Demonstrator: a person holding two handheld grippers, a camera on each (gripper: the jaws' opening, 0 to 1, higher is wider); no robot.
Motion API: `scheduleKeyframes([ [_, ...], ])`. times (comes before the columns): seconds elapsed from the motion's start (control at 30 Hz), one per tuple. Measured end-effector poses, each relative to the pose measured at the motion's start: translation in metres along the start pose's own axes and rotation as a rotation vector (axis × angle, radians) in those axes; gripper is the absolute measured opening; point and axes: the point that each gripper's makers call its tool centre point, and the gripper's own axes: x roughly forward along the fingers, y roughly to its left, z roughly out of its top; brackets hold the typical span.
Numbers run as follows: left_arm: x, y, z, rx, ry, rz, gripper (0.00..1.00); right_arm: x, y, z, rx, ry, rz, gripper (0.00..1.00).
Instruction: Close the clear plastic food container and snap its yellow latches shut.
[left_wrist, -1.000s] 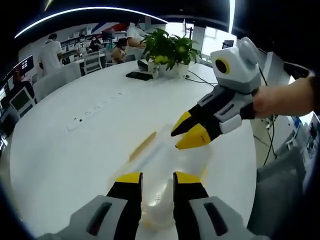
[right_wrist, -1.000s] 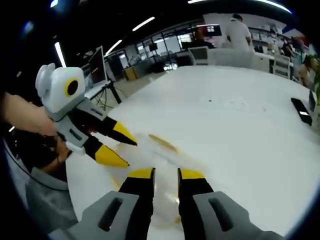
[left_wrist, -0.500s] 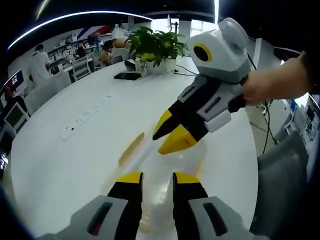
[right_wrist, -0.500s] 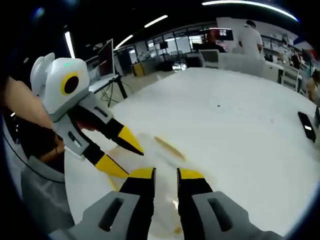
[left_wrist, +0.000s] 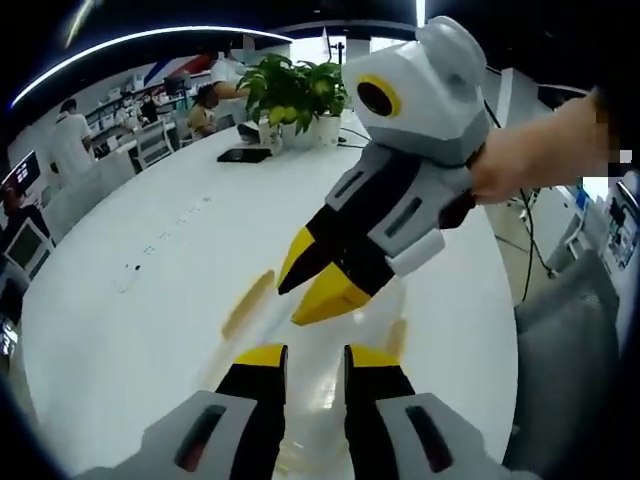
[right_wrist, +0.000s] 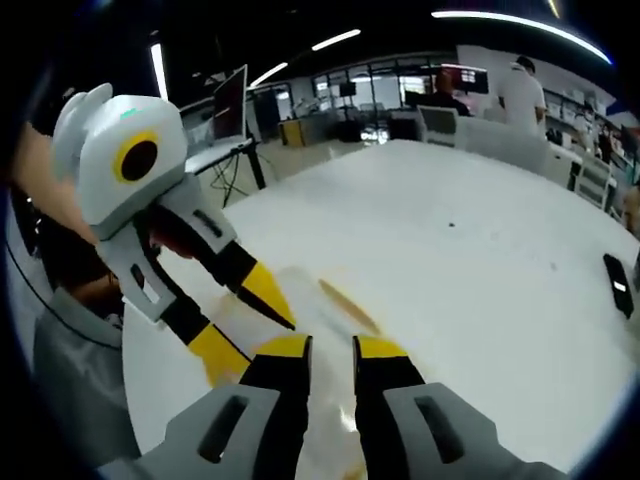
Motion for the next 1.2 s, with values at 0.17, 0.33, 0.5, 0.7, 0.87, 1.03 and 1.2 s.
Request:
scheduleKeyframes([
  [0.17, -0.001, -0.009, 0.001, 0.047, -0.007, -0.008, 0.16, 0.003, 0.001, 0.002, -0.010, -0.005, -0.001, 0.14],
  [0.33, -0.002, -0.012, 0.002, 0.066, -0.014, -0.005, 0.16, 0.005, 0.000, 0.004, -0.014, -0.009, -0.006, 0.16],
  [0.5, -0.003, -0.013, 0.003, 0.077, -0.018, 0.008, 0.24, 0.007, 0.002, 0.005, -0.023, -0.009, -0.001, 0.17],
  [0.7, -0.005, -0.017, 0.005, 0.127, -0.025, -0.003, 0.24, 0.008, 0.000, 0.009, -0.029, -0.019, -0.004, 0.20],
  [0.87, -0.003, -0.022, 0.004, 0.129, -0.026, -0.035, 0.27, 0.011, -0.002, 0.010, -0.040, -0.012, -0.001, 0.21],
  [1.03, -0.002, -0.029, -0.004, 0.175, 0.004, -0.052, 0.28, 0.013, -0.003, 0.011, -0.051, 0.000, 0.007, 0.24],
  [1.2, 0.001, -0.034, -0.008, 0.260, 0.029, -0.054, 0.28, 0.015, -0.004, 0.010, -0.057, 0.013, 0.016, 0.25],
])
